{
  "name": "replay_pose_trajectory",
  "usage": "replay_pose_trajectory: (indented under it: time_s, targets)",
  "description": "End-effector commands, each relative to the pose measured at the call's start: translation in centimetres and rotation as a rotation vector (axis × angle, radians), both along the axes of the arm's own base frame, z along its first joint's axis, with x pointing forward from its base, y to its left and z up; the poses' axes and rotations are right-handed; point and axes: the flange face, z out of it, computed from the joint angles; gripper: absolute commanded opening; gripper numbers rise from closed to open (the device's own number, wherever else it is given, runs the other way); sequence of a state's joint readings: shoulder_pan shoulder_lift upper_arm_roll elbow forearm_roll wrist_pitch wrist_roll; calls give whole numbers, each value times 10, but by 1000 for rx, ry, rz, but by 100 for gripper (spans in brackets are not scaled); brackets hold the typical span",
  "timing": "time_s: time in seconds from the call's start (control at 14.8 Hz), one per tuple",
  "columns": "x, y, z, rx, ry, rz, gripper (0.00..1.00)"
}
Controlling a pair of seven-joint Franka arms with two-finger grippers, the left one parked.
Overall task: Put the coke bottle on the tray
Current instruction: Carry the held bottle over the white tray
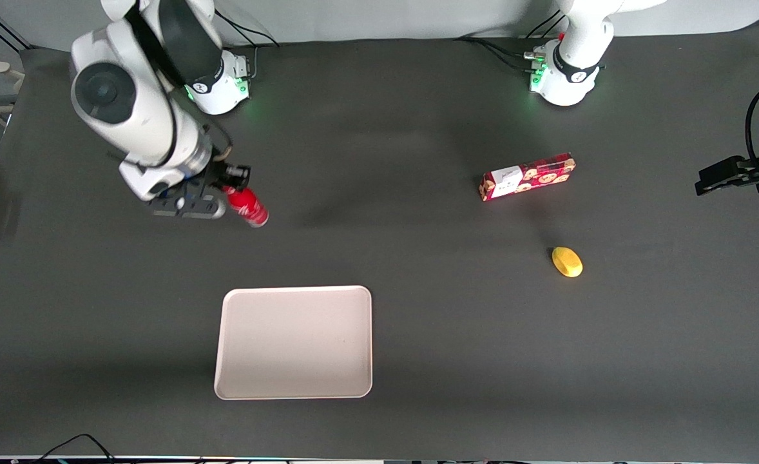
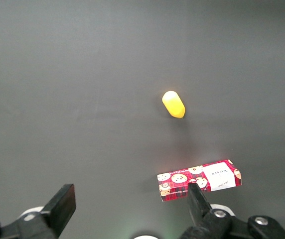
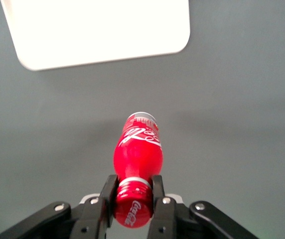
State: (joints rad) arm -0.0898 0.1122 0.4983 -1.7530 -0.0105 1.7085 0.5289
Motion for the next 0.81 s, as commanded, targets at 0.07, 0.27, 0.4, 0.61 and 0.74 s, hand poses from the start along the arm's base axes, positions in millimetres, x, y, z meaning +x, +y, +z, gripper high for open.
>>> replay_pose_trajectory:
  time_s: [0.07, 0.27, 0.4, 0.61, 0.74]
  targets:
    - [89, -25, 3, -15, -37, -5, 0]
    - [129, -46, -18, -26, -56, 18, 0]
    - [151, -70, -37, -17, -50, 36, 0]
    - [172, -92, -79, -7, -58, 58, 0]
    - [181, -93, -100, 6, -75, 50, 0]
